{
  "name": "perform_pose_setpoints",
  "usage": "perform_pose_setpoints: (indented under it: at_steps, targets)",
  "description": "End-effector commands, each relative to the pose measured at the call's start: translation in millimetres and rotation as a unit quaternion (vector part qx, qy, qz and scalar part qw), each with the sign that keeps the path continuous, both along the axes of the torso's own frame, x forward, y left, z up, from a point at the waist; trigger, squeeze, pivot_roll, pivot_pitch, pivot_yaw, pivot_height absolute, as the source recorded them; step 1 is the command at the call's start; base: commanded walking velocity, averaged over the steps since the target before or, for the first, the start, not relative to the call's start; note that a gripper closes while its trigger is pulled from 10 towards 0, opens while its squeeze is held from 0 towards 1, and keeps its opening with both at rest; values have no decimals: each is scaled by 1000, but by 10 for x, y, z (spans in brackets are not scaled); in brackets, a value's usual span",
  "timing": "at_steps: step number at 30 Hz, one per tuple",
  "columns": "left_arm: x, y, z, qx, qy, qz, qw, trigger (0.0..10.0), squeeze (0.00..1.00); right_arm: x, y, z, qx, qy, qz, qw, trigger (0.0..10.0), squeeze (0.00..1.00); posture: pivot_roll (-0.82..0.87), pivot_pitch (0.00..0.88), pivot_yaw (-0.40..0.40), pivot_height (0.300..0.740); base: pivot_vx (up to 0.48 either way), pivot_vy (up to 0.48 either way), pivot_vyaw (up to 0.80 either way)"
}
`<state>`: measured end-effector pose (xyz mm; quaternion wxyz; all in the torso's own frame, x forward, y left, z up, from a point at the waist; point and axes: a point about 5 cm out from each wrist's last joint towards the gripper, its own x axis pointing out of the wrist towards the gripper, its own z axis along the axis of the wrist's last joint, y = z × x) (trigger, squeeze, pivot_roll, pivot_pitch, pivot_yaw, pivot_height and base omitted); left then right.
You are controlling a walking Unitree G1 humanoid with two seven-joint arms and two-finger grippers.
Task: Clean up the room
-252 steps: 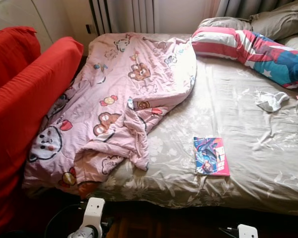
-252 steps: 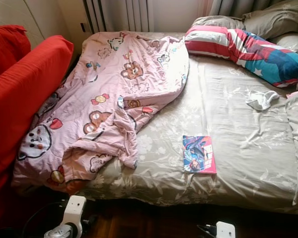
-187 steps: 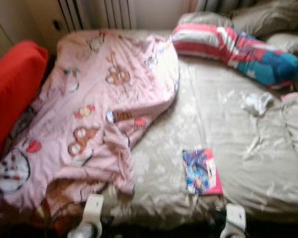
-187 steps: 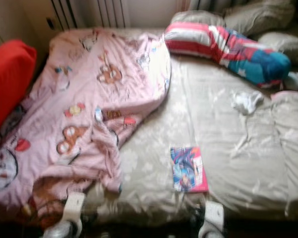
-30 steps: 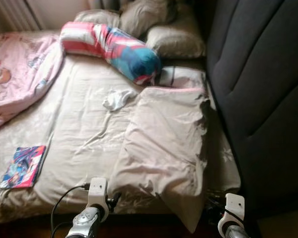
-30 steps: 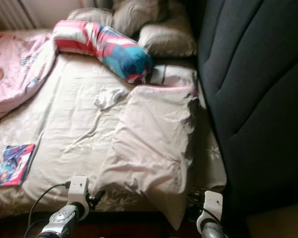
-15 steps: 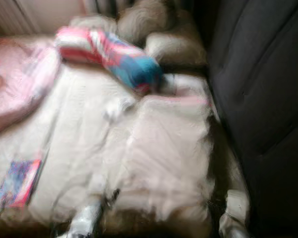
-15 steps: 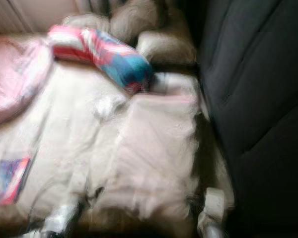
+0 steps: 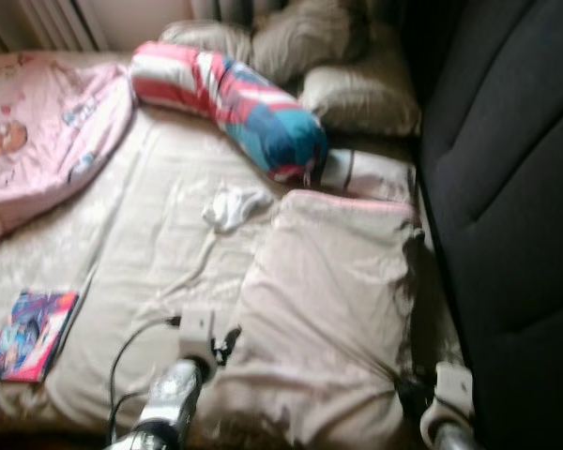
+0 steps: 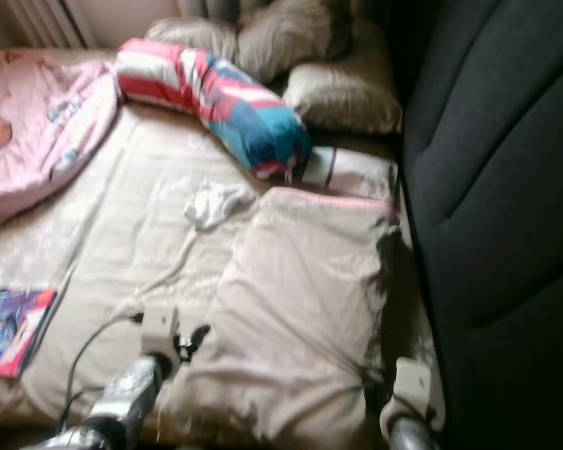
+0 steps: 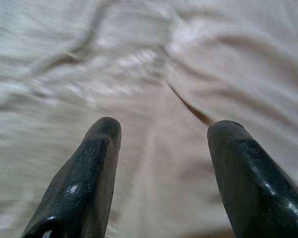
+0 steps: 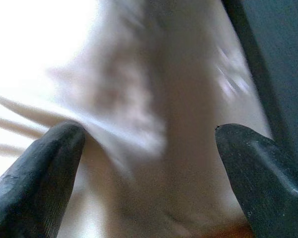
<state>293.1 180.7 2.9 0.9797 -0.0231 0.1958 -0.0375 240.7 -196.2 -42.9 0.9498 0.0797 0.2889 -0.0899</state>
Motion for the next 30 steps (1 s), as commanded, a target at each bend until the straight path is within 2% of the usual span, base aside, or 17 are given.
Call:
perform_pose_setpoints:
  at_steps: [1, 5, 6, 7, 8, 9, 10, 11, 20, 26, 30]
  targets:
    - [39, -33, 43, -5, -14, 1, 1000, 10000, 0, -97, -44, -58, 3, 11, -11, 1000, 10000, 0, -92, 193, 6, 740, 0, 0, 0]
    - [168, -86, 190, -4, -46, -12, 999, 10000, 0, 74, -35, 76, 5, -30, -9, 1000, 10000, 0, -93, 197, 6, 740, 0, 0, 0]
    - [252, -176, 293, -16, -68, -37, 997, 10000, 592, 239, -15, 220, 8, -71, -7, 997, 10000, 0, -96, 205, 7, 740, 0, 0, 0]
    - [281, -240, 335, -26, -77, -56, 995, 10000, 1000, 321, 0, 298, 11, -93, -7, 996, 10000, 529, -96, 207, 7, 740, 0, 0, 0]
    - [281, -240, 335, -26, -77, -56, 995, 10000, 1000, 321, 0, 298, 11, -93, -7, 996, 10000, 529, -96, 207, 7, 740, 0, 0, 0]
    - [286, -259, 342, -29, -78, -61, 995, 10000, 1000, 344, 4, 320, 10, -98, -7, 995, 10000, 773, -97, 208, 7, 740, 0, 0, 0]
    - [287, -265, 343, -29, -79, -63, 995, 10000, 1000, 352, 6, 328, 8, -100, -8, 995, 10000, 773, -97, 211, 7, 740, 0, 0, 0]
    - [289, -291, 344, -32, -78, -70, 994, 10000, 1000, 381, 9, 358, 11, -109, -14, 994, 10000, 1000, -96, 215, 7, 740, 0, 0, 0]
    - [290, -325, 347, -32, -79, -83, 993, 10000, 1000, 412, 77, 410, 26, -138, -7, 990, 10000, 1000, -96, 262, 8, 740, 0, 0, 0]
    - [352, -262, 417, -10, -89, -60, 994, 10000, 1000, 422, 115, 416, 29, -139, 2, 990, 10000, 1000, -93, 298, 8, 740, 0, 0, 0]
    - [366, -264, 432, -10, -91, -54, 994, 10000, 1000, 428, 131, 419, 28, -138, 5, 990, 10000, 1000, -91, 318, 5, 740, 0, 0, 0]
